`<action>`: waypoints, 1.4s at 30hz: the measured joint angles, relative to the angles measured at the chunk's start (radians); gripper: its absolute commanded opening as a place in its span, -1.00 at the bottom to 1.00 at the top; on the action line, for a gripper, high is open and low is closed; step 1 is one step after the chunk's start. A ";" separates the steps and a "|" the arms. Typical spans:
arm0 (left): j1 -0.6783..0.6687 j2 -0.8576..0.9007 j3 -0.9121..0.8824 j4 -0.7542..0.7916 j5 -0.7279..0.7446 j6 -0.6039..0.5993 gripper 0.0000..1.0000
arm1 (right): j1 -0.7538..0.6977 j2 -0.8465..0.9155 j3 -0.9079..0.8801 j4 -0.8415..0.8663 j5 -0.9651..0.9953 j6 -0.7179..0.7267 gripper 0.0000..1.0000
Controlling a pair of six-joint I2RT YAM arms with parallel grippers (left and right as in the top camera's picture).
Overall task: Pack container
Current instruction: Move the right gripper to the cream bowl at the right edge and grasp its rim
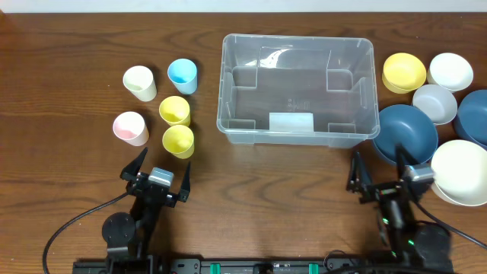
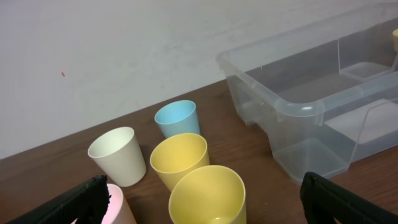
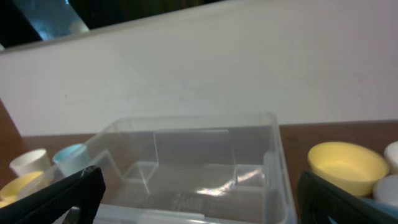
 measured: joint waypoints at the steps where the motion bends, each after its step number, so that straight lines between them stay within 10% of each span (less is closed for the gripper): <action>1: 0.000 0.000 0.000 0.000 0.000 0.000 0.96 | 0.000 0.015 0.068 -0.063 0.006 -0.014 0.98; 12: 0.000 0.000 0.000 -0.001 0.000 0.000 0.96 | 0.000 0.418 0.832 -0.866 -0.041 -0.128 0.99; 30: 0.000 0.000 0.000 -0.001 0.000 0.000 0.96 | -0.064 0.544 0.861 -1.029 0.545 0.428 0.98; 42: 0.000 0.000 0.000 0.000 0.000 0.000 0.96 | -0.145 0.907 1.268 -1.164 0.375 0.163 0.98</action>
